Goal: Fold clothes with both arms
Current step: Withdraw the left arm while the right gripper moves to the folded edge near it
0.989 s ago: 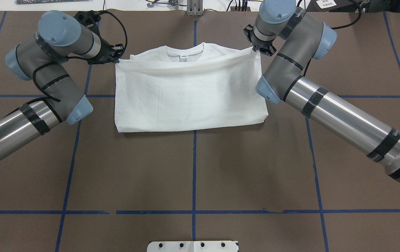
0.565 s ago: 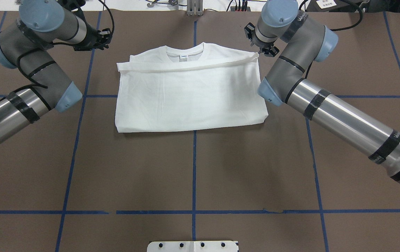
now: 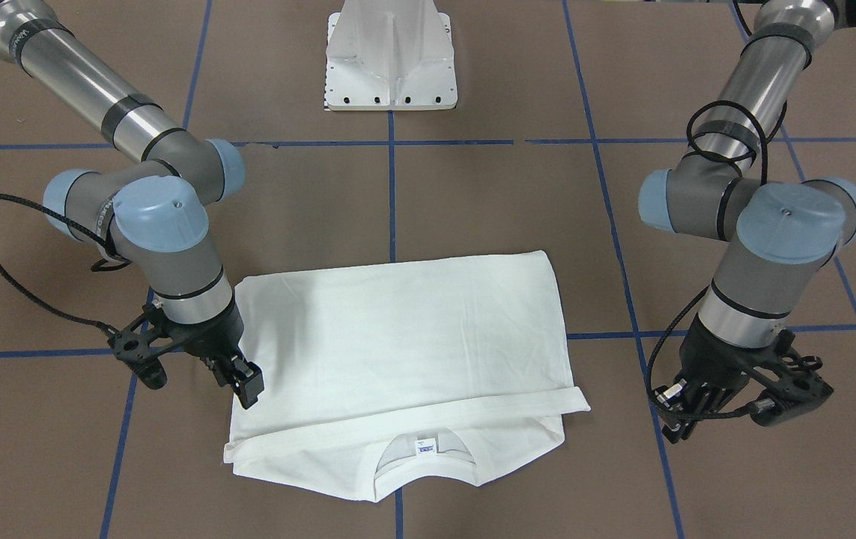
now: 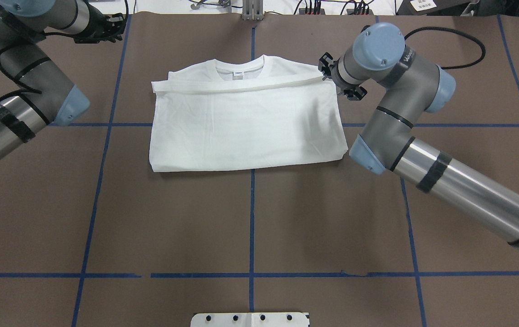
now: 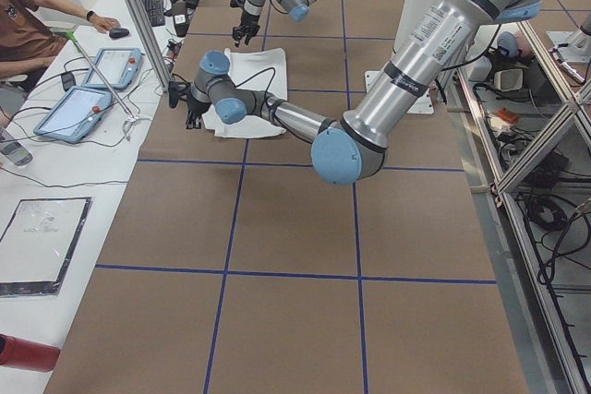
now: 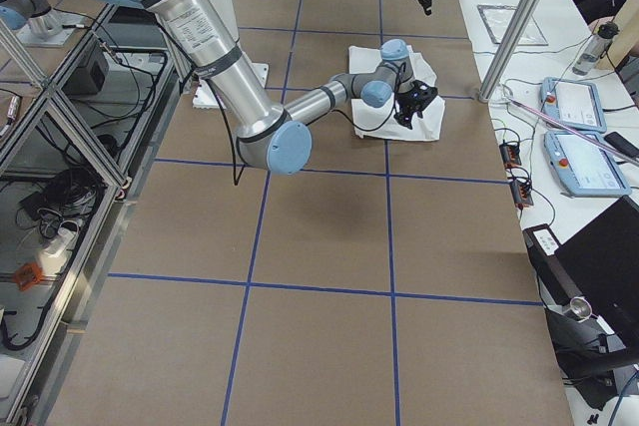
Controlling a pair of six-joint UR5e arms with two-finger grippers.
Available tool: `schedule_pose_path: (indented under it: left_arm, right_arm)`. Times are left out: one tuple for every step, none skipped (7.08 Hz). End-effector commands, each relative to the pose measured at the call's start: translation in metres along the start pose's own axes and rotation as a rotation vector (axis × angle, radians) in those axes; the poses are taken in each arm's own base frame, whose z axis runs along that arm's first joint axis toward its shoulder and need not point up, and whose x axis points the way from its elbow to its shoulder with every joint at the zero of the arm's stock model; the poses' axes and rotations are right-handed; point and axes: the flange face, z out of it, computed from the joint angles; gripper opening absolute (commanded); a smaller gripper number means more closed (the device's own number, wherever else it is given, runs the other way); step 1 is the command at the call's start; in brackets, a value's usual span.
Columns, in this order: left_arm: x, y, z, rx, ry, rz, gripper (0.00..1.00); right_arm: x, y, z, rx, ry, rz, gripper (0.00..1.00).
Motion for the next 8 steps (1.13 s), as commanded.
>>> schedule_pose_path:
  left_arm:
    - [0.001,-0.001,-0.004,0.011,0.026,0.005,0.25]
    - [0.002,-0.001,-0.005,0.010,0.029,0.001,0.25]
    - [0.003,-0.001,-0.007,0.013,0.033,0.002,0.25]
    - [0.003,-0.001,-0.007,0.013,0.033,0.001,0.25]
    - [0.006,-0.001,-0.010,0.017,0.039,0.003,0.25]
    - [0.003,0.000,-0.010,0.016,0.036,0.002,0.25]
    - [0.002,0.001,-0.009,0.014,0.035,0.002,0.25]
    - [0.000,0.003,-0.008,0.011,0.031,0.003,0.25]
  right_arm:
    - [0.084,0.063,-0.039,-0.096,-0.012,0.010,0.64]
    - [0.112,0.084,-0.053,-0.120,0.015,0.010,0.67]
    - [0.115,0.094,-0.054,-0.123,0.022,0.040,0.69]
    - [0.117,0.095,-0.050,-0.121,0.028,0.039,0.70]
    - [0.115,0.097,-0.048,-0.119,0.031,0.037,0.70]
    - [0.117,0.096,-0.041,-0.107,0.040,0.030,0.69]
    - [0.116,0.096,-0.031,-0.087,0.046,0.027,0.70]
    - [0.109,0.093,-0.024,-0.068,0.047,0.031,0.71]
